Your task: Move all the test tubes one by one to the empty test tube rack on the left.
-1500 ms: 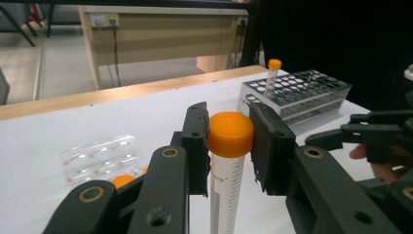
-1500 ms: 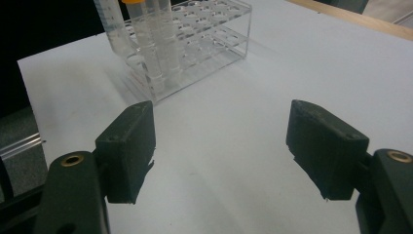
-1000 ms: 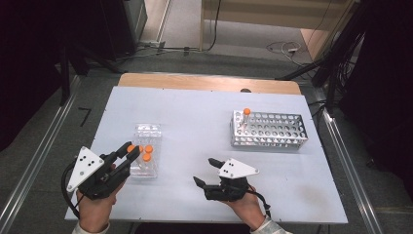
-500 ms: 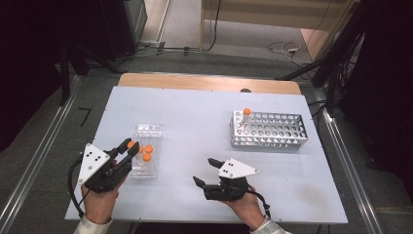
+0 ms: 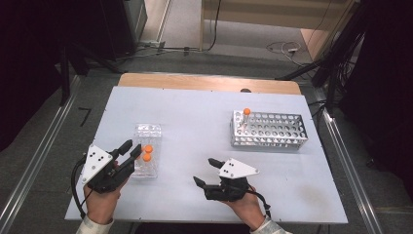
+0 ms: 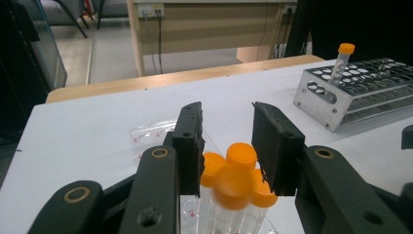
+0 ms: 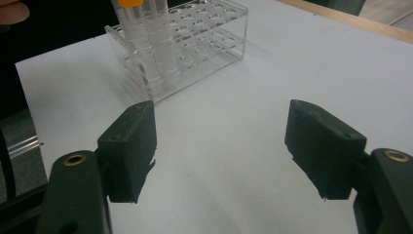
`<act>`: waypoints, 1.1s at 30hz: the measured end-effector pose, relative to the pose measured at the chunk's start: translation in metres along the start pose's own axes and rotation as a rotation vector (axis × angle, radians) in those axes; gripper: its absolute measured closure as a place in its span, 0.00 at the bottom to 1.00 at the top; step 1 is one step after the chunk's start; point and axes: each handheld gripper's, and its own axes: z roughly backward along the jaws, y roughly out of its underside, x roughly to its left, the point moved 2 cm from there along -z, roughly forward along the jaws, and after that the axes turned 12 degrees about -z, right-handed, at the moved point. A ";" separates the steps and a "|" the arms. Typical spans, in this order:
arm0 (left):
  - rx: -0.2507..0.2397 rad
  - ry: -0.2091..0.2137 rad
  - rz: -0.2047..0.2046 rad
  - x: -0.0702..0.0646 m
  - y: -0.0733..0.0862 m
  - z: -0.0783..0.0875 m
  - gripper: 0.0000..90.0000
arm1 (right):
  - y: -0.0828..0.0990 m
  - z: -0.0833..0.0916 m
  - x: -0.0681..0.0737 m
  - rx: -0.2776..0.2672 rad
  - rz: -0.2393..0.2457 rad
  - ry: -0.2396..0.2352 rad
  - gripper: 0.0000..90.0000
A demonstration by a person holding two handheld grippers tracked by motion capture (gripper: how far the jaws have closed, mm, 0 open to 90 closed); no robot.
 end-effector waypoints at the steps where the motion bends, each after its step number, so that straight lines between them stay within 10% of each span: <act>1: -0.002 0.000 0.001 0.000 0.000 0.000 0.71 | 0.000 0.000 0.000 0.000 -0.001 0.000 0.29; 18: -0.044 0.169 0.030 -0.034 -0.009 0.001 0.32 | -0.007 0.013 -0.026 -0.055 -0.038 0.095 0.30; 33: -0.029 0.286 -0.041 -0.090 0.006 -0.015 0.27 | -0.023 0.030 -0.074 -0.132 -0.147 0.258 0.33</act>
